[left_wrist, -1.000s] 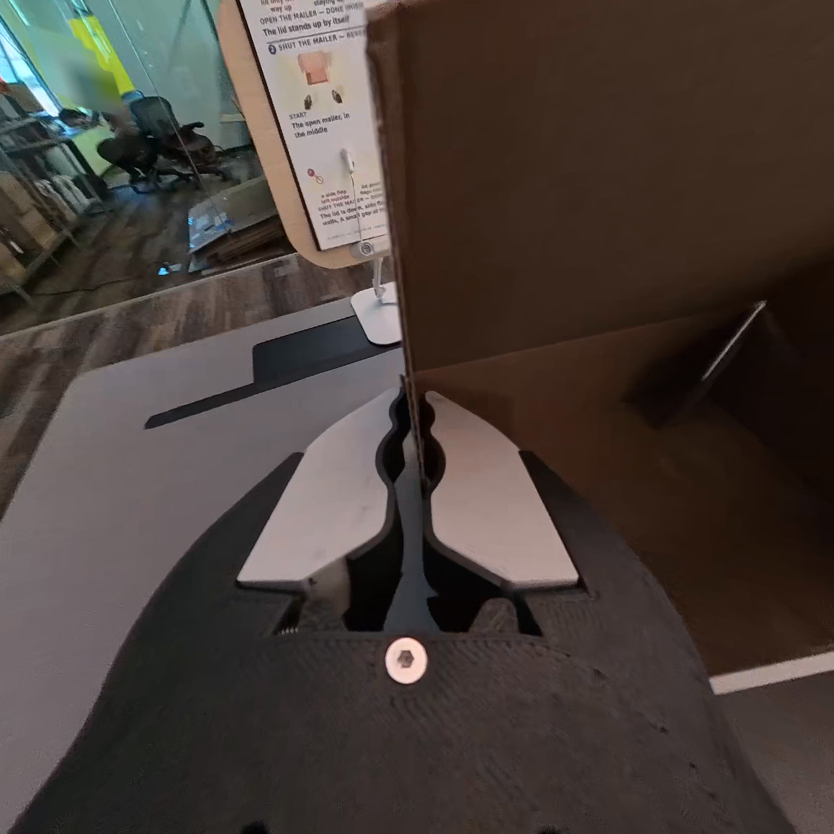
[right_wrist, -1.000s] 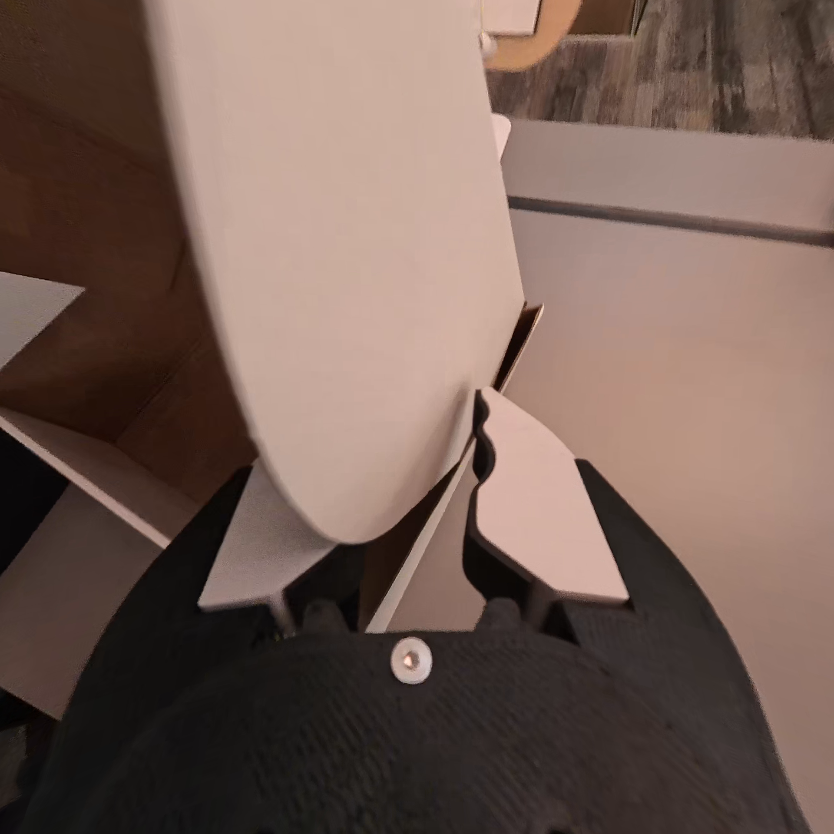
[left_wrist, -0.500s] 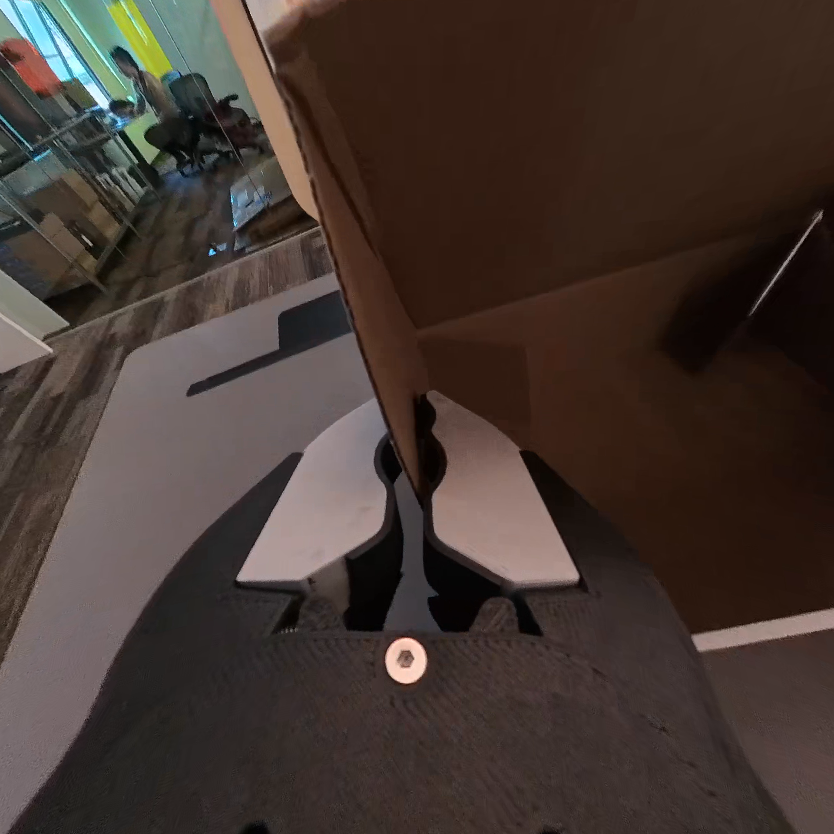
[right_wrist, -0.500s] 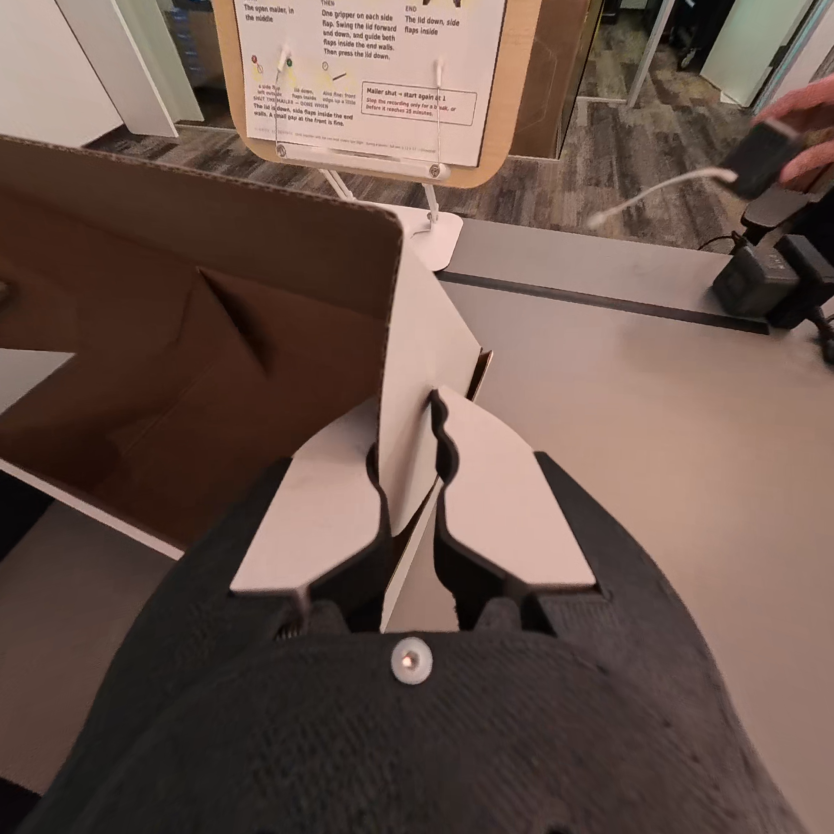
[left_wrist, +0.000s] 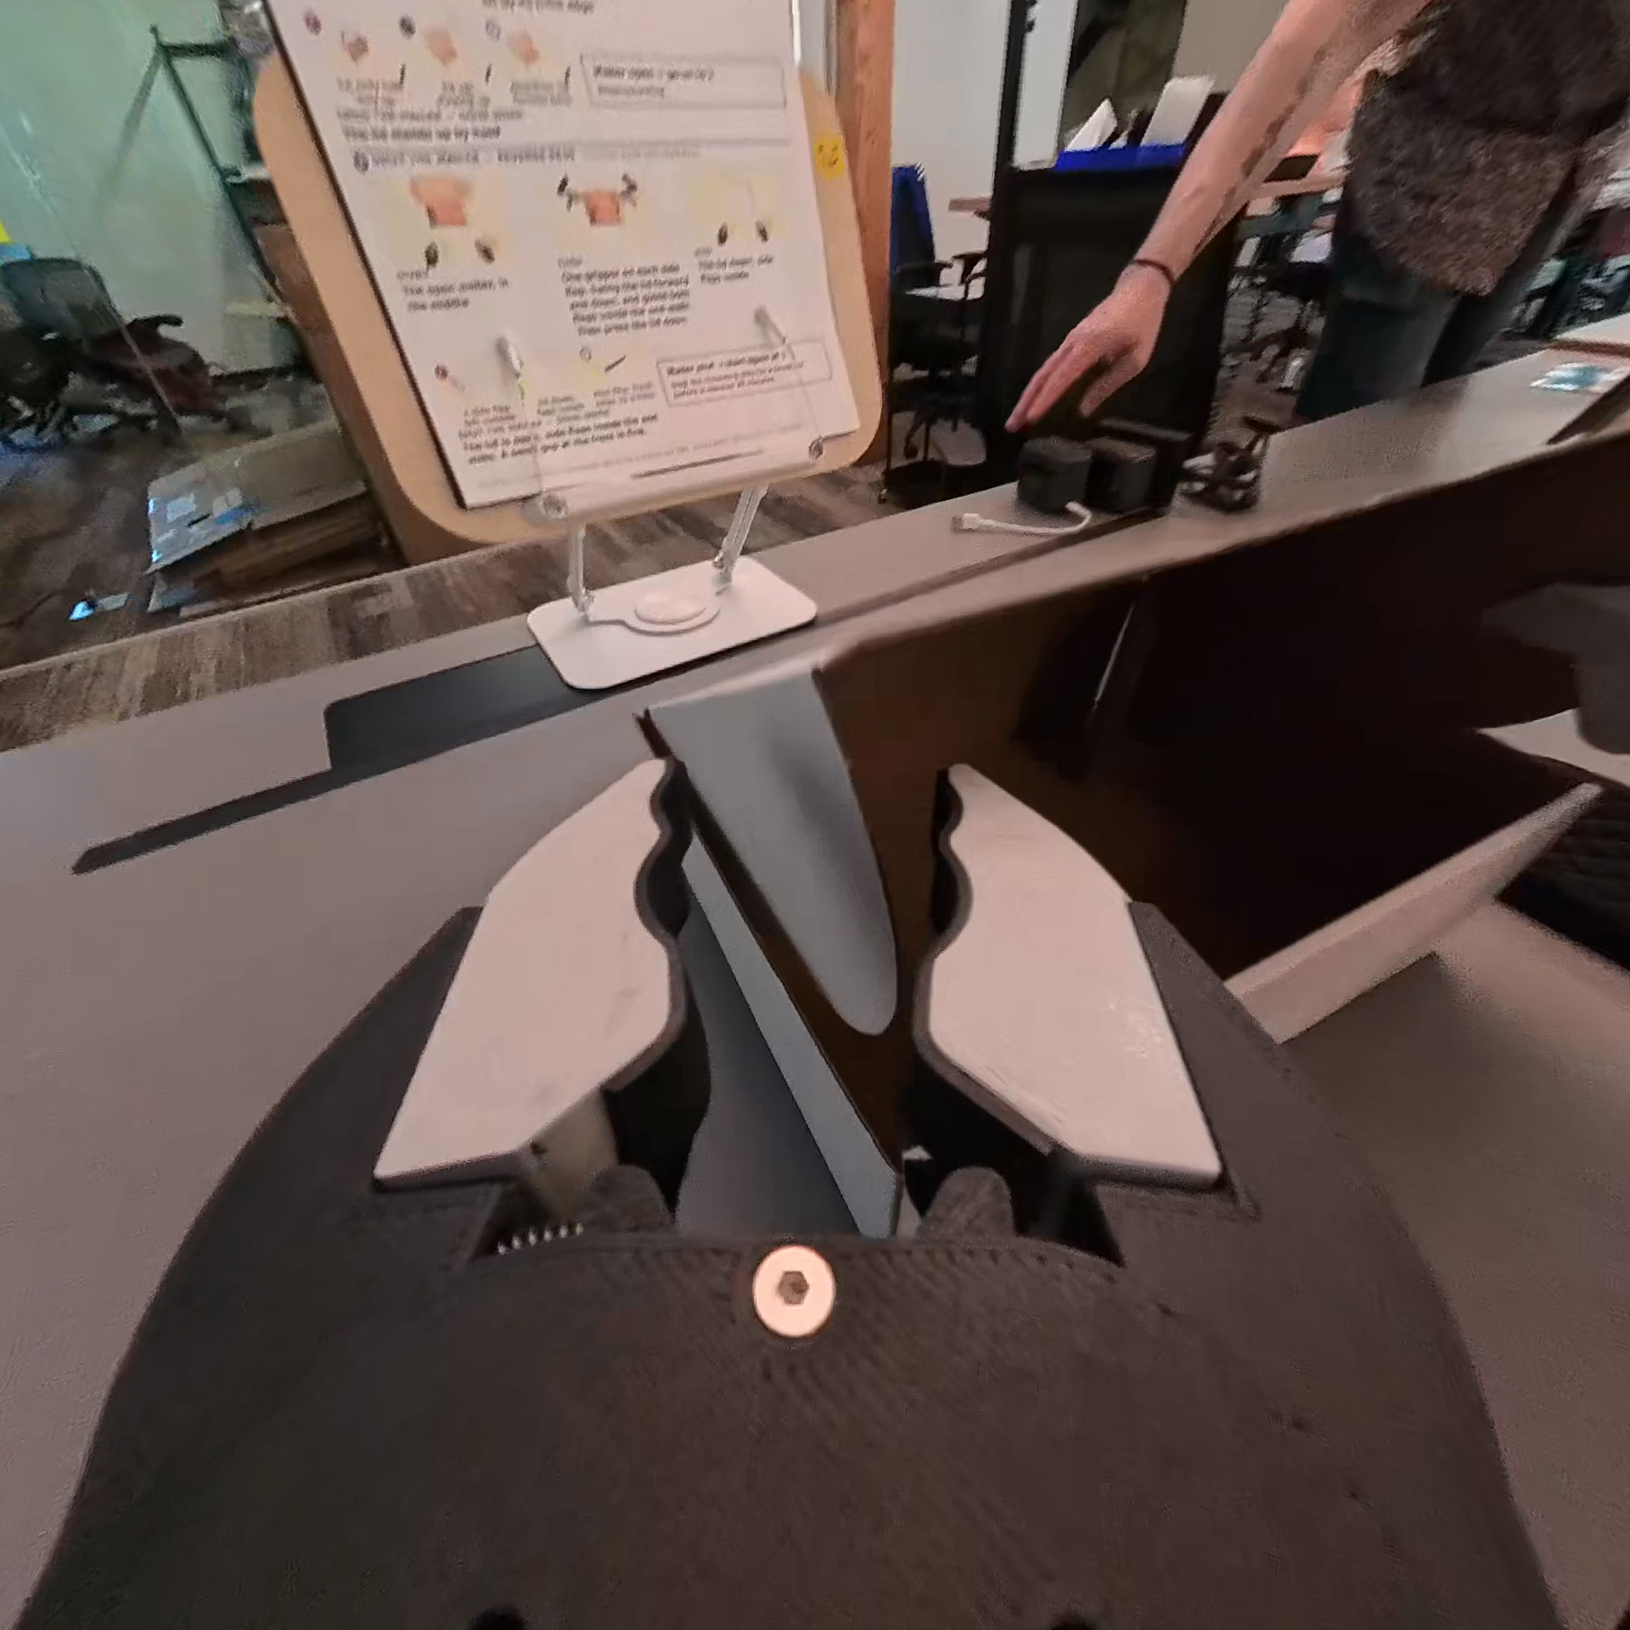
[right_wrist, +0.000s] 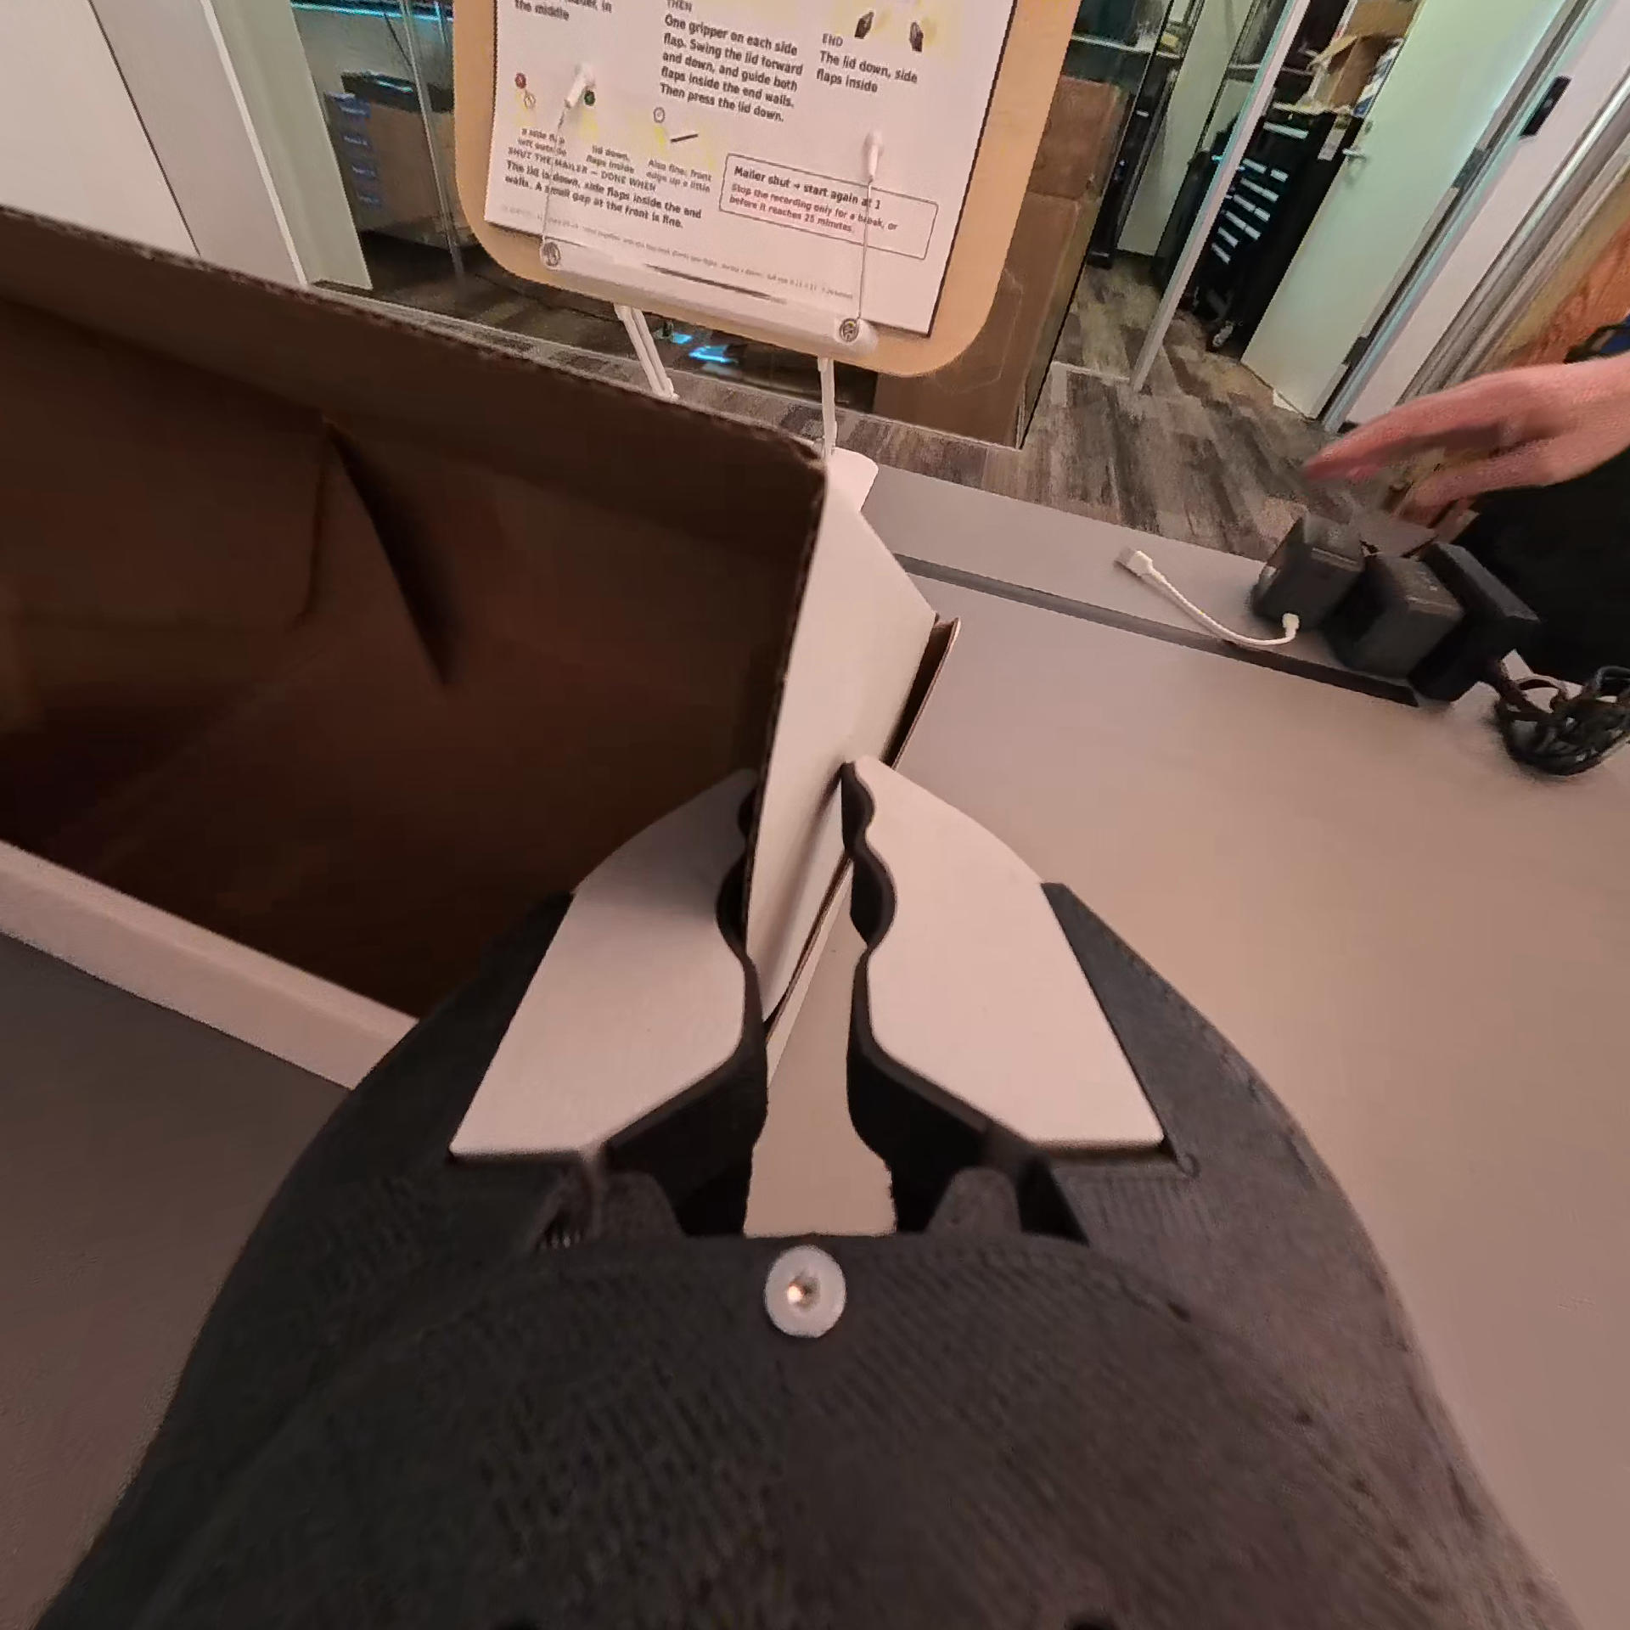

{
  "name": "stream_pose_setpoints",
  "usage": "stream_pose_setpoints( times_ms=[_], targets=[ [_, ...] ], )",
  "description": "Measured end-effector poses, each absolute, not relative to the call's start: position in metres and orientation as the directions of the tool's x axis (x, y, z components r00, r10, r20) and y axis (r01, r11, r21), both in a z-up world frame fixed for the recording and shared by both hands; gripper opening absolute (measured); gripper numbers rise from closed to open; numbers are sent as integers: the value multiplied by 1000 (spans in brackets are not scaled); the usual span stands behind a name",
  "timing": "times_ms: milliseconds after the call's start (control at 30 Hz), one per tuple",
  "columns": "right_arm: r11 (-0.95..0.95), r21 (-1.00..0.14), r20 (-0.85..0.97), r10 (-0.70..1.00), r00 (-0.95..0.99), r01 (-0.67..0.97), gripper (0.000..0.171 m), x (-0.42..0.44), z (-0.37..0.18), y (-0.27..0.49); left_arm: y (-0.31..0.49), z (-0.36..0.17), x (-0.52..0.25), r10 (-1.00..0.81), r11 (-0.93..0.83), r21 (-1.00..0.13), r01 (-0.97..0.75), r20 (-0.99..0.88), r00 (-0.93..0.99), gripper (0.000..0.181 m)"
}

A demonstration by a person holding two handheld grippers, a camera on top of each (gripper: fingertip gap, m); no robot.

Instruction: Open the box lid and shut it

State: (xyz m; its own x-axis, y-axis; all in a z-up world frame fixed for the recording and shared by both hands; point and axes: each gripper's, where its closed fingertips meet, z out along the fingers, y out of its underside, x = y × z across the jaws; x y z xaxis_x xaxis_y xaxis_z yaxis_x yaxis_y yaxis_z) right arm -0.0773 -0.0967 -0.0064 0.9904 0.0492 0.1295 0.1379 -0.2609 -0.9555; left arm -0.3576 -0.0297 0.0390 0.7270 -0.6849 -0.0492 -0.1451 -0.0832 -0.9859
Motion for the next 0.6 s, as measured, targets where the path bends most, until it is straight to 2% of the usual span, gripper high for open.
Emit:
stream_pose_setpoints(
  times_ms=[233, 367, 467, 600],
  targets=[
    [-245, -961, 93, 160, 983, 130, 25, -84, -10, -102, -51, 82, -367, -765, -23, -1000, -18, 6, 644, 61],
    [-151, -988, -3, 273, 962, 40, 39, -85, 9, -113, -59, 86, -370, -841, -154, -980, 128, 197, 503, 63],
    [-29, -1000, -11, 342, 940, -1, 52, -74, 36, -122, -57, 91, -374, -868, -233, -944, 232, 310, 387, 63],
    [69, -986, -95, 517, 851, -152, 54, -65, 79, -128, -43, 102, -381, -875, -307, -909, 284, 386, 291, 66]
  ],
)
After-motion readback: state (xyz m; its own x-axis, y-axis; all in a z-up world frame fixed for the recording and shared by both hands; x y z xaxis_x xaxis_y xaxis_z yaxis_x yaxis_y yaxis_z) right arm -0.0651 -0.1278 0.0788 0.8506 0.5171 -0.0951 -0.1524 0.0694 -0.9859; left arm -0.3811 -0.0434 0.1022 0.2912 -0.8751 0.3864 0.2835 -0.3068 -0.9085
